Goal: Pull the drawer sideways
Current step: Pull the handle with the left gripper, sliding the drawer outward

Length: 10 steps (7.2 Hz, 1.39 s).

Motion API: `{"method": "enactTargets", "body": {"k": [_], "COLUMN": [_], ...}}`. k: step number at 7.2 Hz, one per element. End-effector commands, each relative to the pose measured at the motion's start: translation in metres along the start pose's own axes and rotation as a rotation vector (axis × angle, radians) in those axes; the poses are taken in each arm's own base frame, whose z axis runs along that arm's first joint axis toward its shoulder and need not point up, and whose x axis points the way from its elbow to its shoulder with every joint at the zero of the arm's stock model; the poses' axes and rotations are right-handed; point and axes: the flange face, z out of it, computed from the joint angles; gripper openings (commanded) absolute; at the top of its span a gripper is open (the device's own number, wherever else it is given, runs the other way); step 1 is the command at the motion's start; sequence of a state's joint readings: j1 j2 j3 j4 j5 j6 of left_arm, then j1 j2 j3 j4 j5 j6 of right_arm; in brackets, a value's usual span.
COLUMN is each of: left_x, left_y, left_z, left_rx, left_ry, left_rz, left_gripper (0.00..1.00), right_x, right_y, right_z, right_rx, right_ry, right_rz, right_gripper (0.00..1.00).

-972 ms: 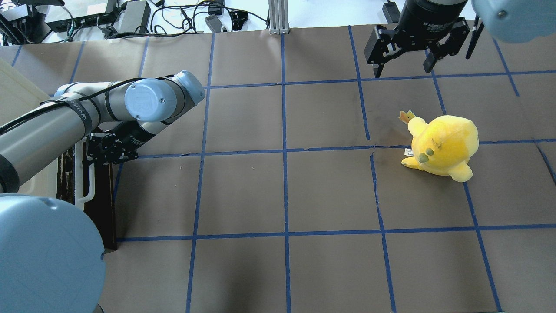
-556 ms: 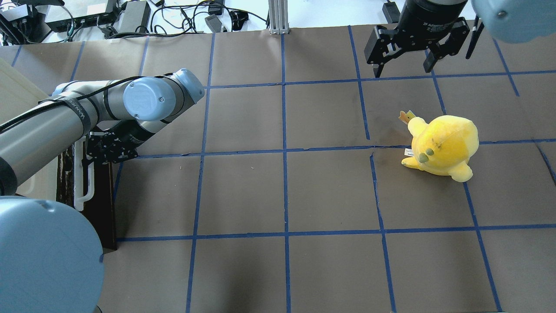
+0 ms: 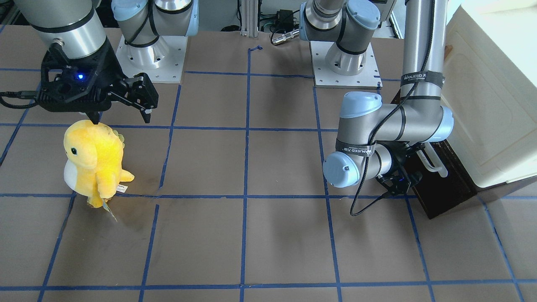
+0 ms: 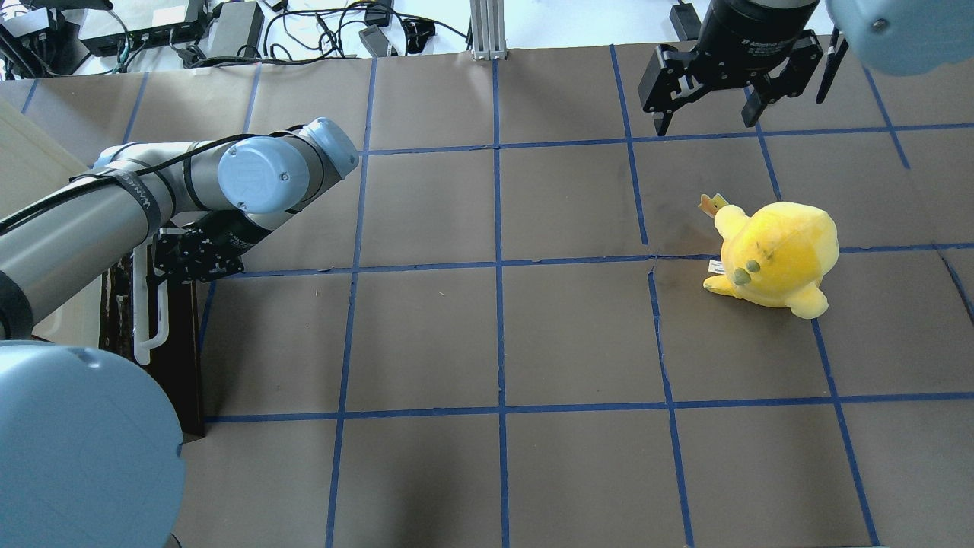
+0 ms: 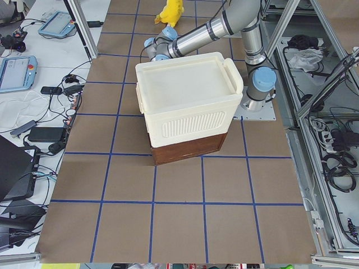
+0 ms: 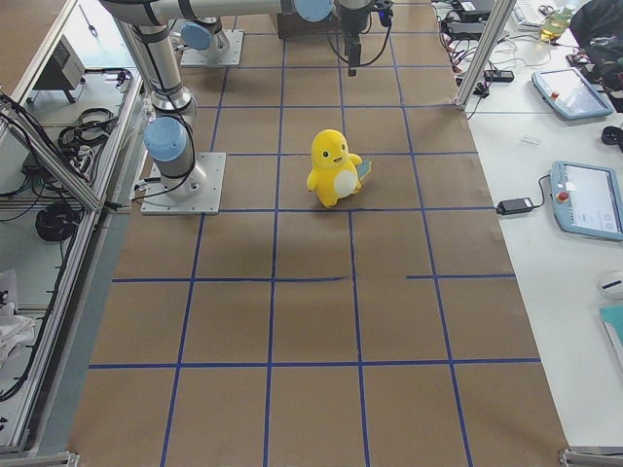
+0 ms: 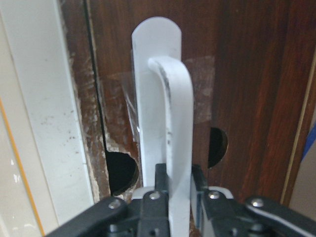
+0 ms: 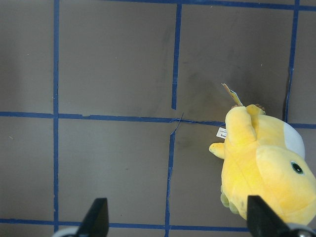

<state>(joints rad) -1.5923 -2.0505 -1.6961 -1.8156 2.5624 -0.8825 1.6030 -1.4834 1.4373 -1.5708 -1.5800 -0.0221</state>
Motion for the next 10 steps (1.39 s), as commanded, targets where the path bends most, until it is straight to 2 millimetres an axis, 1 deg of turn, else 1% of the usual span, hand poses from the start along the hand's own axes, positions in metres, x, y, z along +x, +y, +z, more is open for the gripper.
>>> {"method": "enactTargets", "body": {"k": [1,6,8,10], "left_x": [0.0004,-0.004,0.0002,0.0014], "left_y": [-0.001,0.0014,0.0073,0.009], "left_z": [-0.0005,-0.0041,-0.0089,-0.0098], "left_rx": [-0.001,-0.005,-0.014,-0.015], "left_ry": [0.004,0.018,0.031,0.032], "left_rz": [-0.002,-0.01,-0.004,-0.003], "left_gripper": [0.18,0.18,0.18,0.17], "right_x": [0.0,0.0,0.0,0.0], "right_y": [0.0,0.0,0.0,0.0], "right_z": [0.0,0.0,0.0,0.0], "right_rx": [0.0,0.0,0.0,0.0], "right_ry": [0.0,0.0,0.0,0.0], "right_rz": [0.001,0.001,0.001,0.001], "right_gripper": [1.0,1.0,1.0,1.0]}}
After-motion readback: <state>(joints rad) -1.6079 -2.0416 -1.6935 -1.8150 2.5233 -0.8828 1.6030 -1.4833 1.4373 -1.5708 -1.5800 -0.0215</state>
